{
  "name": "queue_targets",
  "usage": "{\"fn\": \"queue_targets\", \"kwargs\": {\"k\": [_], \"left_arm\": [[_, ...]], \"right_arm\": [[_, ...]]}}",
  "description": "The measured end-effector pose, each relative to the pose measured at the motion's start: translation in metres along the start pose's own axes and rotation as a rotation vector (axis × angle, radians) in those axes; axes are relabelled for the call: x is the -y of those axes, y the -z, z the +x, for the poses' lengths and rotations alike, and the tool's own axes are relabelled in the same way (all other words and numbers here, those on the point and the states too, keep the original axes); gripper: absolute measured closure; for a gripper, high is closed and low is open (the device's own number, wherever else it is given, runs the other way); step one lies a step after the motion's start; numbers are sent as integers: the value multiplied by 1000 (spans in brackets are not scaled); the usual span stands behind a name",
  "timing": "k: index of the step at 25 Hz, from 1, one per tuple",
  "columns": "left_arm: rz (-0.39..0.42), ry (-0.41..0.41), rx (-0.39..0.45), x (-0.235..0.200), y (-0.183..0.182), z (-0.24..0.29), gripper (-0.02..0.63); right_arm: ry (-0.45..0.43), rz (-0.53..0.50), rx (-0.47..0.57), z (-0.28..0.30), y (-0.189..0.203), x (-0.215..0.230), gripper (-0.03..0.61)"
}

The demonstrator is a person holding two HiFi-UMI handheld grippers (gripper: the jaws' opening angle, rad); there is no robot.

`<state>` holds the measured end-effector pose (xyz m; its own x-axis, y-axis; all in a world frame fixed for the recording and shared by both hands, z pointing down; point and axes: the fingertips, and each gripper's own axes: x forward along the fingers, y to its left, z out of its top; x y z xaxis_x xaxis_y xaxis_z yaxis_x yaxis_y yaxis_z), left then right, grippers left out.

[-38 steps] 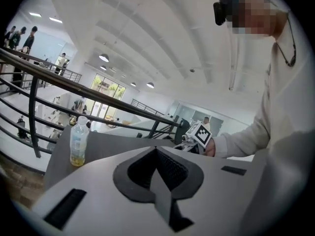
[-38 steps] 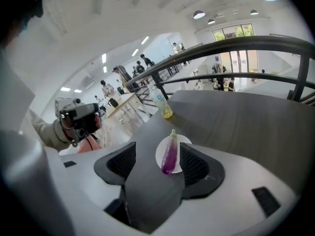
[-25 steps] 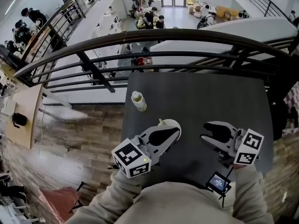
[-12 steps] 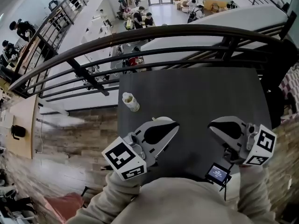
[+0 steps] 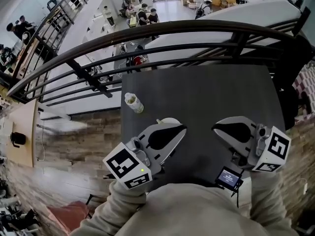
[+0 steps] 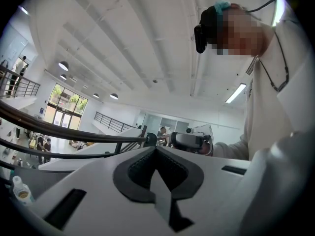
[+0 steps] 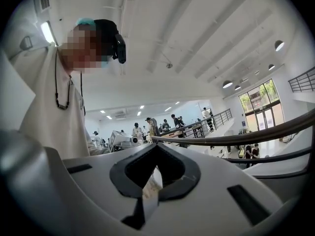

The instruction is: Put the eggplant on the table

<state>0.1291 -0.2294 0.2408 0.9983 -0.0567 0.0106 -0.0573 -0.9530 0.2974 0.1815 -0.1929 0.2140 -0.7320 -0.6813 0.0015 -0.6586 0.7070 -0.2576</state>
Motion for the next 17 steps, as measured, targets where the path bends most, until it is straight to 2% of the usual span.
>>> {"fn": "queue_targets", "kwargs": {"k": [17], "left_arm": [[-4,-8,-8,1,3,-6,614]], "right_arm": [[-19,-19,-23,8,3,-2,565]]}}
